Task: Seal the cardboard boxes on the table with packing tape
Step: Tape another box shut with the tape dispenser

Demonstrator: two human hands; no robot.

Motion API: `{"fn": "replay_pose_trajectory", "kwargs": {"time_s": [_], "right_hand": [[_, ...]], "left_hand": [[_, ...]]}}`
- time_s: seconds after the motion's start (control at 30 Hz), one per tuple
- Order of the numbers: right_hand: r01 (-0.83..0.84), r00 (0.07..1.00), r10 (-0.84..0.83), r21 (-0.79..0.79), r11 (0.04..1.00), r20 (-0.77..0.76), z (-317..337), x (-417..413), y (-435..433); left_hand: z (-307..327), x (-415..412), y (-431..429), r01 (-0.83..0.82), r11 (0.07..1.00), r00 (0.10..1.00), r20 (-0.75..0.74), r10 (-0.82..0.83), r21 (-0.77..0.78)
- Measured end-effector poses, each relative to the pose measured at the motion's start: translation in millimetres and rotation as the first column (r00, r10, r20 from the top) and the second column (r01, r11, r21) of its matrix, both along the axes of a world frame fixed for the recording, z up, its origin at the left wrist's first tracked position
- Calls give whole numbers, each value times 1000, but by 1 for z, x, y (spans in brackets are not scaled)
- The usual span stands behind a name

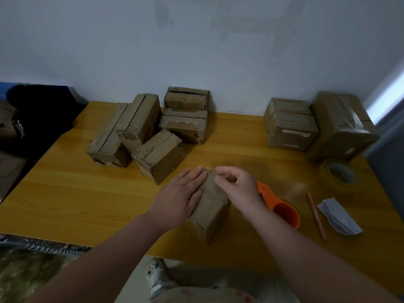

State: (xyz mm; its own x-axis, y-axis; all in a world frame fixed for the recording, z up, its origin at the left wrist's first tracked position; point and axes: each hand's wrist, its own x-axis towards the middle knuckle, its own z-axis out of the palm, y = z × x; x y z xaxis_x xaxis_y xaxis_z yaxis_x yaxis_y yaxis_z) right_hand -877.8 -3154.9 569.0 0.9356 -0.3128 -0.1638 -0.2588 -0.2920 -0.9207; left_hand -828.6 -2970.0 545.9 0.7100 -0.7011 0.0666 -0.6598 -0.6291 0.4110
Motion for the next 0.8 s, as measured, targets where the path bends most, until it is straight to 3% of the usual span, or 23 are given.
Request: {"fn": "replay_pose_trajectory", "kwargs": {"time_s": [0.1,0.23,0.37,0.47,0.8], "right_hand": [[67,998,-66,114,991,-14,0,4,-1],[183,981,-188,106,977,38,3,15,-4],[-11,994,1,-96,995,-107,11,28,1],[-125,980,73,-293,948,-184,12,38,8],[-82,994,26,-588,805,-104,8,38,8]], "left_hand": [[1,-3,-1,-13,999,1000,1,13,-44],[5,-9,-2,-53,987,998,-37,48,-150],[4,-11,-4,-31,967,999,0,32,-252],[3,-11,-4,-27,960,1000,3,29,-277],[1,-6,-5,-41,952,999,-7,40,-303]]}}
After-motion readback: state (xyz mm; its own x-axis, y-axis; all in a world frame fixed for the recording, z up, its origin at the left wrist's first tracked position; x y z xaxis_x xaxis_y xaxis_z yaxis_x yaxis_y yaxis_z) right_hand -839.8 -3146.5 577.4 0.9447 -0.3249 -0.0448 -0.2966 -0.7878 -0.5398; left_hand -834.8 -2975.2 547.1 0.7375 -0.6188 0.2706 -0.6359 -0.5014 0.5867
